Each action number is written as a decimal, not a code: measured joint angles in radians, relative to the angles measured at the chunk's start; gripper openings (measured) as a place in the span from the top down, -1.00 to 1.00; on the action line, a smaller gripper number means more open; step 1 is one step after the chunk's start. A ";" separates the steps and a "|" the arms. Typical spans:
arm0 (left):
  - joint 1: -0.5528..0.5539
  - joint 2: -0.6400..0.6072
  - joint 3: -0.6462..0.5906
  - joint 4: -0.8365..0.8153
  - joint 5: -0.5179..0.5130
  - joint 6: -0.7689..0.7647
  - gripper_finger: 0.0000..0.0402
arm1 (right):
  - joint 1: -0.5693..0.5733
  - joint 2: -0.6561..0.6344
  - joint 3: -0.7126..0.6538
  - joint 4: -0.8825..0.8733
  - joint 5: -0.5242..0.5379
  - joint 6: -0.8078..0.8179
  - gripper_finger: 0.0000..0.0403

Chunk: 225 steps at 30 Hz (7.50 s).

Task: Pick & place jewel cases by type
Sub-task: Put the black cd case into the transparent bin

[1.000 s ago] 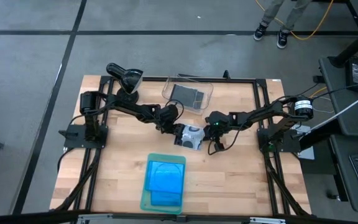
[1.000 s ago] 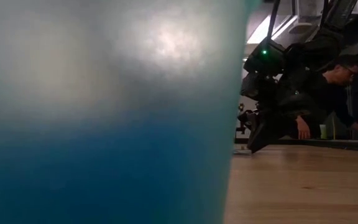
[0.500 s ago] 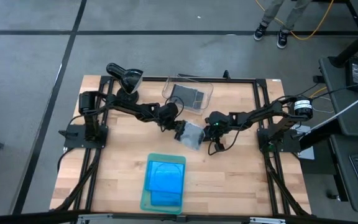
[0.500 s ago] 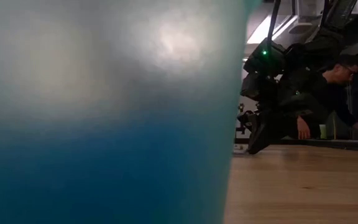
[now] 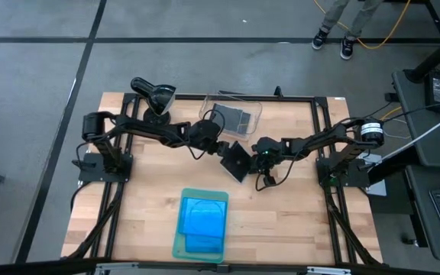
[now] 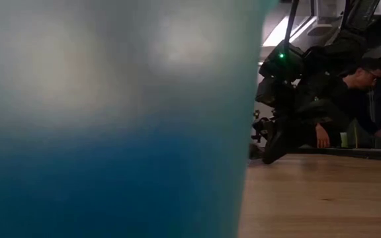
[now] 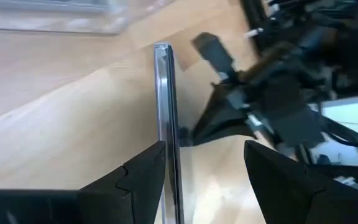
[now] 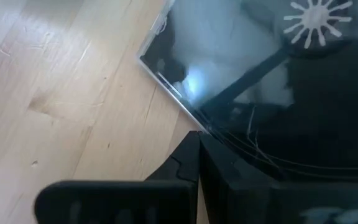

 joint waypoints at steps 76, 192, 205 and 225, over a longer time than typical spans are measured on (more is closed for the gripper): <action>-0.130 0.290 0.991 -1.062 -0.045 0.339 0.07 | 0.000 0.001 0.001 0.031 0.000 -0.002 0.95; 0.118 0.021 0.062 -0.580 0.172 0.413 0.28 | 0.138 0.023 0.004 0.018 0.152 0.381 0.95; 0.125 0.022 -0.079 -0.402 0.241 0.302 0.28 | 0.150 0.026 0.001 0.045 0.117 0.404 0.95; 0.114 0.112 -0.123 -0.133 0.293 0.158 0.24 | 0.151 0.025 0.001 0.049 0.117 0.386 0.95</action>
